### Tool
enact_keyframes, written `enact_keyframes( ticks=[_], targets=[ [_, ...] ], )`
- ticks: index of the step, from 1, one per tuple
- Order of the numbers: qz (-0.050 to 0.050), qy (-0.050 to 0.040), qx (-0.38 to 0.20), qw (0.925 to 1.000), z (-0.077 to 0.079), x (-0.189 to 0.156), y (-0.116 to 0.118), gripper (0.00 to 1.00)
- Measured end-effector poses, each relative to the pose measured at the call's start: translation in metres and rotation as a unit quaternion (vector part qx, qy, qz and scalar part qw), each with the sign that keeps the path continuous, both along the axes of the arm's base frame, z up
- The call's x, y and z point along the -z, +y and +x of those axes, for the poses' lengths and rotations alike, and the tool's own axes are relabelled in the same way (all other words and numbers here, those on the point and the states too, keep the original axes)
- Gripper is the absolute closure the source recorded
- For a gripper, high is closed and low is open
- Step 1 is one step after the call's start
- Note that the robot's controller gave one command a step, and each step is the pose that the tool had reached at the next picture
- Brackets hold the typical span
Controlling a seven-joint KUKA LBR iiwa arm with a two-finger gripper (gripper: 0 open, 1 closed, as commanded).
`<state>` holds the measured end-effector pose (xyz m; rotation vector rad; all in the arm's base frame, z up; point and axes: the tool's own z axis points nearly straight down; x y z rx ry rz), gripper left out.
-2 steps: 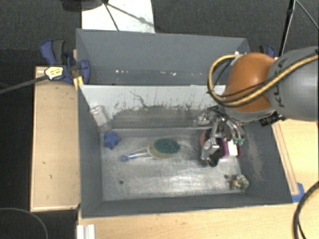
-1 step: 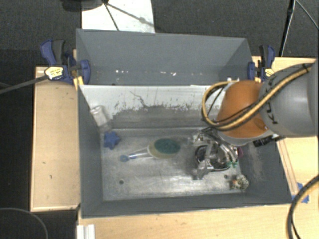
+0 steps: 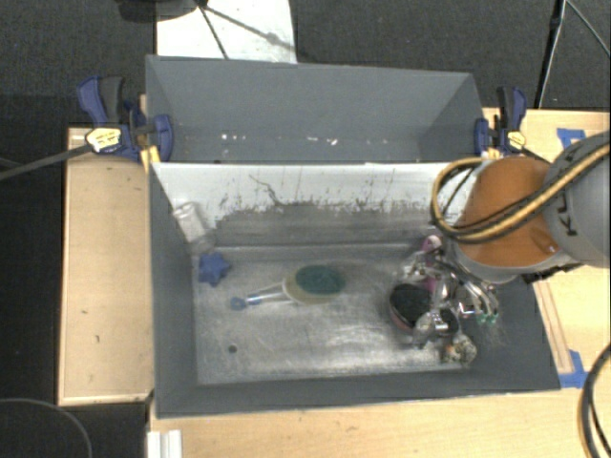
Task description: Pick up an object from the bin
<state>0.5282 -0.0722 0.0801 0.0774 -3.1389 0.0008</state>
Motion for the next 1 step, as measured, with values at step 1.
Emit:
enact_keyframes(
  ticks=[1],
  targets=[
    [0.001,0.0006,-0.003,1.0000,0.0001,0.0001,0.0041,1.00]
  ],
)
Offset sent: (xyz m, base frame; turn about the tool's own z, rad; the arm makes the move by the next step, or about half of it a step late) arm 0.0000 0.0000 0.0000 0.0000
